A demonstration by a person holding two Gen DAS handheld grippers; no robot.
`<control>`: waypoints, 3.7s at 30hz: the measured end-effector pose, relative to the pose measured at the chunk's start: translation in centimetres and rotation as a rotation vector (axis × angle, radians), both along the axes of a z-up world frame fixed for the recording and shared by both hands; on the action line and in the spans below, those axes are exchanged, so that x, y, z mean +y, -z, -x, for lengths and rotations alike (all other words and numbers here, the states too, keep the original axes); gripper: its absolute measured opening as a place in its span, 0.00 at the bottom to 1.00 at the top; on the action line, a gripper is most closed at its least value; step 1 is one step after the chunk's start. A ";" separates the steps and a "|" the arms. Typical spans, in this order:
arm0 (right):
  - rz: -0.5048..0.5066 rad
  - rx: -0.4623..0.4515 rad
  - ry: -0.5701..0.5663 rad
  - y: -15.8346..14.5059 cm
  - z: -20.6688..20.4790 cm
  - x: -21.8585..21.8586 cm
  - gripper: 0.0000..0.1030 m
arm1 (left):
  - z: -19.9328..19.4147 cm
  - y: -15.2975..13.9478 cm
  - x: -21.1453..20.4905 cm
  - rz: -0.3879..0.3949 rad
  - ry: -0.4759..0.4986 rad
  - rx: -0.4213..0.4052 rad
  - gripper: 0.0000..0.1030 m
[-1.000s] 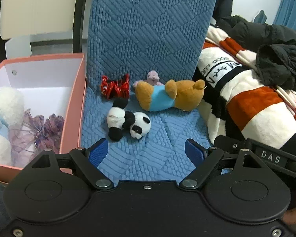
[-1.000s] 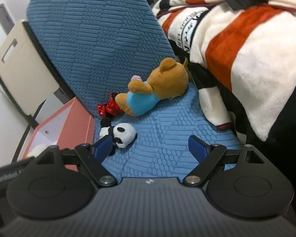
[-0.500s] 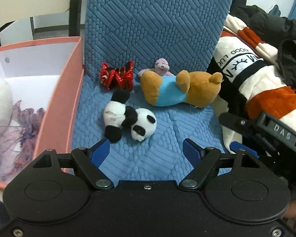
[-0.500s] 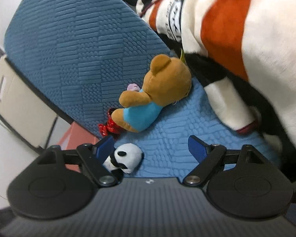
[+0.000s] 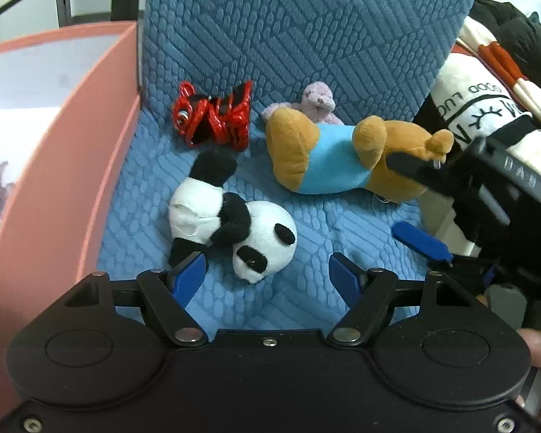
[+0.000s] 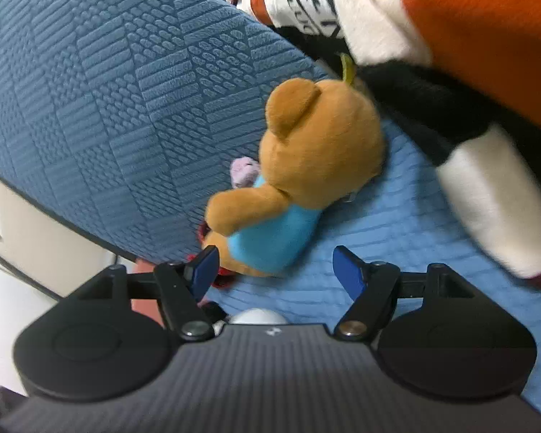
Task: Organize objects
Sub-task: 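Move the right tool to the brown teddy bear while the left tool approaches the panda, then grasp the teddy bear with the right tool while the left tool grasps the panda, then lift the teddy bear with the right tool while the left tool holds the panda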
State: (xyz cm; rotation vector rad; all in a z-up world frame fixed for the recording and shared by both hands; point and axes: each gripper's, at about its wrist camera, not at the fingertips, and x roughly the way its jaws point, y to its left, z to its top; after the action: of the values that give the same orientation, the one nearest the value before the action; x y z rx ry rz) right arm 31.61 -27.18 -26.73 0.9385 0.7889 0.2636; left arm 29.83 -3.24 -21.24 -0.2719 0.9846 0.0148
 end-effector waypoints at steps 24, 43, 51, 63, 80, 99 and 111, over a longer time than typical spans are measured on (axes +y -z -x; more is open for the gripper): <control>-0.087 0.150 0.002 3.0 -8.1 3.6 0.81 | -2.4 2.3 0.7 0.029 -0.057 0.055 0.41; 0.170 0.112 -0.131 -1.1 -6.4 3.9 0.37 | 2.2 0.7 2.2 0.017 0.031 0.064 0.40; 0.342 0.040 -0.163 -3.6 -2.7 3.3 0.04 | 4.2 0.2 2.6 0.026 0.053 0.073 0.40; 0.134 0.166 -0.066 -2.1 -2.4 1.7 0.40 | 5.1 0.4 3.4 0.082 0.008 0.072 0.50; 0.079 0.334 0.086 2.5 -6.2 4.0 0.64 | 3.6 2.5 4.0 0.169 -0.045 0.126 0.63; 0.587 0.116 -0.245 -1.7 -1.3 4.0 0.54 | 4.5 1.3 4.1 0.145 -0.033 0.084 0.64; 0.751 0.062 -0.329 -3.8 4.6 5.4 0.58 | 4.8 1.3 4.3 0.154 -0.048 0.093 0.64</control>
State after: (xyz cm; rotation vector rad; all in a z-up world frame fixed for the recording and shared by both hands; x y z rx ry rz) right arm 27.03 -21.77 -22.89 0.1077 0.9987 0.1974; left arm 24.99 1.03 -22.58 -0.4387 1.0732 -0.0049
